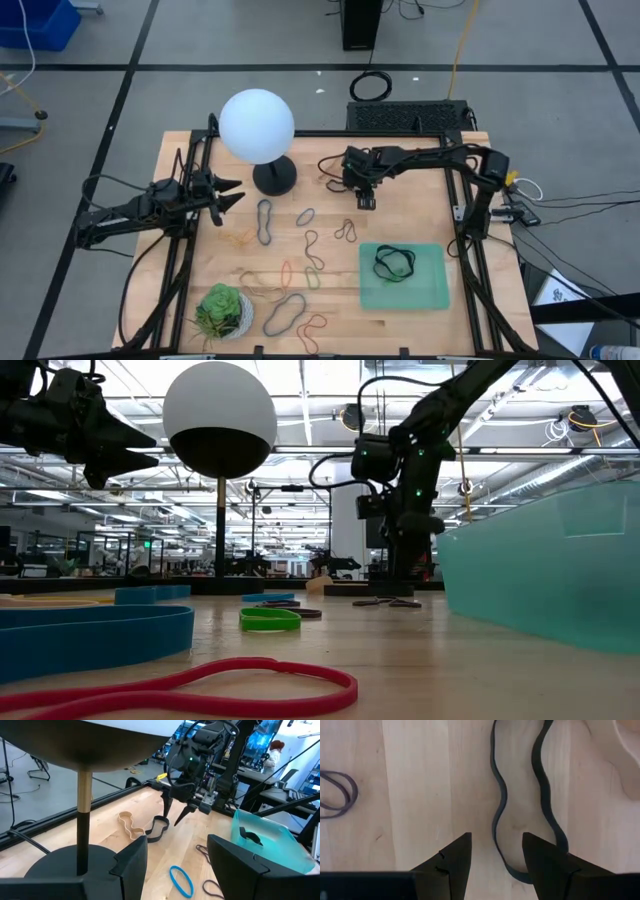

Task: Pick and place rubber bands into bin
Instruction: Put the black rubber band into the green bin

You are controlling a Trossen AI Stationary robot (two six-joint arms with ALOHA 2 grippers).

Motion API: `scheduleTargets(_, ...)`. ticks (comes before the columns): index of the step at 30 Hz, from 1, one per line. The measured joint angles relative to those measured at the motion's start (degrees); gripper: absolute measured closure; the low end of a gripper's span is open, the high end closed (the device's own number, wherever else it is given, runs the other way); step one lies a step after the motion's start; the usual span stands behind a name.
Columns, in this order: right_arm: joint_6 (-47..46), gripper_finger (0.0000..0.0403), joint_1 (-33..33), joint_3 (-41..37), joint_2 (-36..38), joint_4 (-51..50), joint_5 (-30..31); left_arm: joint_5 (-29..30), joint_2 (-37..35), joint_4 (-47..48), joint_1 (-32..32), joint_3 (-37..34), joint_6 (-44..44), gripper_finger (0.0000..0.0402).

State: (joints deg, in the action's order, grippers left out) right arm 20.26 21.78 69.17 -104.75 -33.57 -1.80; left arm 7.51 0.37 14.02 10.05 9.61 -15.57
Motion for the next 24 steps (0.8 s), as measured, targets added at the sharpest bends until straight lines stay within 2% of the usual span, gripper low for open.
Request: scheduleTargets(24, 0.34, 0.0234, 0.0, -1.55, -0.2, -1.53, -0.02, 0.02, 0.0, -0.07, 0.01, 0.0, -0.01, 0.019)
